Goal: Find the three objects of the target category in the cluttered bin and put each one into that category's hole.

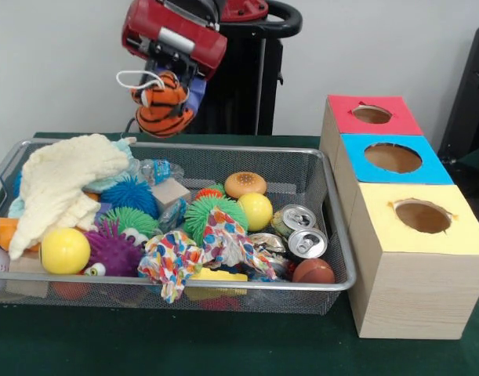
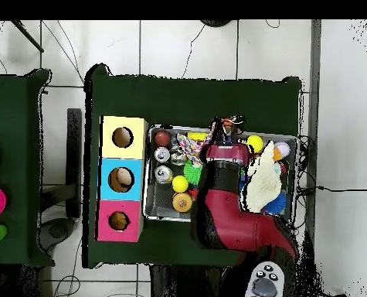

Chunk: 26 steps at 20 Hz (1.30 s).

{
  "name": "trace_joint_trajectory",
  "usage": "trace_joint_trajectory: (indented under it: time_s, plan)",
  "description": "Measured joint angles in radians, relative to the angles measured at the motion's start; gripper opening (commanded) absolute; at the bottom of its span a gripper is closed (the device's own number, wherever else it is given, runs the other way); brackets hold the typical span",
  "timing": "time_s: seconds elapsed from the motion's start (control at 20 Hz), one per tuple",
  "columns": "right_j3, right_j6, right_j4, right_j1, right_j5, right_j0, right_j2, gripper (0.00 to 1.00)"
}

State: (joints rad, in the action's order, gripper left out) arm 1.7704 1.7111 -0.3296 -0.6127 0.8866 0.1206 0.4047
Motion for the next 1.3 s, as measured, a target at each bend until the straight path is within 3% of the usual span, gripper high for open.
trace_joint_trajectory:
  time_s: [0.15, 0.6, 0.85, 1.3]
  plan:
    - [0.005, 0.000, -0.001, -0.010, -0.036, 0.001, 0.001, 0.00]
    - [0.005, 0.000, -0.001, -0.013, -0.367, 0.029, -0.006, 0.00]
    - [0.004, 0.000, -0.001, -0.008, -0.417, 0.030, -0.012, 0.00]
    - [0.004, 0.000, 0.009, 0.019, -0.418, 0.026, -0.014, 0.00]
